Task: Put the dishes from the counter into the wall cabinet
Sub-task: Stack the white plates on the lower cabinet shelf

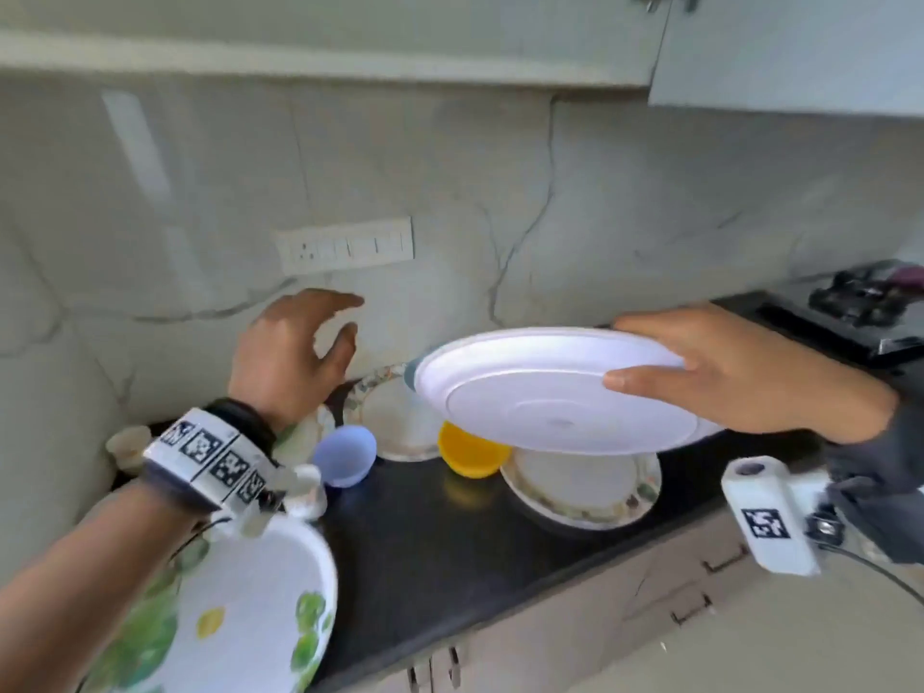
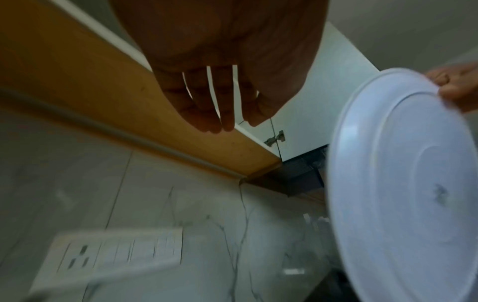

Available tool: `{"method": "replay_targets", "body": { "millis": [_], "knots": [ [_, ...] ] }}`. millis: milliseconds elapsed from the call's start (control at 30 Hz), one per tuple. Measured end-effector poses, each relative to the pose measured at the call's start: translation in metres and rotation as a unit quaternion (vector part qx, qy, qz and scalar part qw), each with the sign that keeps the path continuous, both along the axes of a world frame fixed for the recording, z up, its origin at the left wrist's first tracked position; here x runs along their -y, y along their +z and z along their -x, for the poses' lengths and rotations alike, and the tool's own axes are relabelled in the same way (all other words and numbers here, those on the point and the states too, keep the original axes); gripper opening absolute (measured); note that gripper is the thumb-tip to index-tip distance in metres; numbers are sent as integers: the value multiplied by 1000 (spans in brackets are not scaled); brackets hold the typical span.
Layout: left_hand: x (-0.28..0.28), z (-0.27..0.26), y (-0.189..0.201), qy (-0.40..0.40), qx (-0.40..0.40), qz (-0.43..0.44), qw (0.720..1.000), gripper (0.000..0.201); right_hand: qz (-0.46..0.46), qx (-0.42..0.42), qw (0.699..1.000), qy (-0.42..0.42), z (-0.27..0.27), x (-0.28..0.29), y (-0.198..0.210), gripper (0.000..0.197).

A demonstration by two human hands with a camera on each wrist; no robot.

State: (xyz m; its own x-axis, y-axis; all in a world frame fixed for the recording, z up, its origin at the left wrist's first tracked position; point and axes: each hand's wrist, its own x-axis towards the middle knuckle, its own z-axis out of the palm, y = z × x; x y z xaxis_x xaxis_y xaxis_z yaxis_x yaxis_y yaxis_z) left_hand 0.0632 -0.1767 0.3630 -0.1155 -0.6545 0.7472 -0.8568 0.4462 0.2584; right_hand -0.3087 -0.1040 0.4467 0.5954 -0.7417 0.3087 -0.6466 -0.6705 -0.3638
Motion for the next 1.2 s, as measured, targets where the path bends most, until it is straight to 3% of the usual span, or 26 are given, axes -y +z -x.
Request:
{"method": "replay_targets", "body": {
  "millis": [67,167,300,367,533,667,733,800,1033,1200],
  "knots": [
    [29,5,47,3,67,74,995,34,36,12,999,-11,11,4,29,32],
    [62,23,106,33,132,152,979,39,63,18,998,-6,25,5,72,14],
    [96,49,160,83,211,195,954,45,115,34,993,-2,46,4,129,9],
    [115,53,185,113,222,203,947,46,140,43,989,4,56,4,158,10],
    [158,50,223,190,161,160,955,49,238,81,968,-3,74,16,211,6],
    [186,36,231,248,164,28,954,58,324,79,943,-14,63,51,233,9],
    [193,32,227,261,180,-17,948,73,367,61,928,-32,55,80,239,19],
    [195,33,224,268,192,-7,944,81,393,39,917,-48,47,114,239,23],
    [193,32,222,275,185,7,943,68,392,-52,917,-56,7,223,219,20],
    [203,28,217,276,186,50,942,83,408,-99,904,-84,-2,280,200,25]
  ]
}}
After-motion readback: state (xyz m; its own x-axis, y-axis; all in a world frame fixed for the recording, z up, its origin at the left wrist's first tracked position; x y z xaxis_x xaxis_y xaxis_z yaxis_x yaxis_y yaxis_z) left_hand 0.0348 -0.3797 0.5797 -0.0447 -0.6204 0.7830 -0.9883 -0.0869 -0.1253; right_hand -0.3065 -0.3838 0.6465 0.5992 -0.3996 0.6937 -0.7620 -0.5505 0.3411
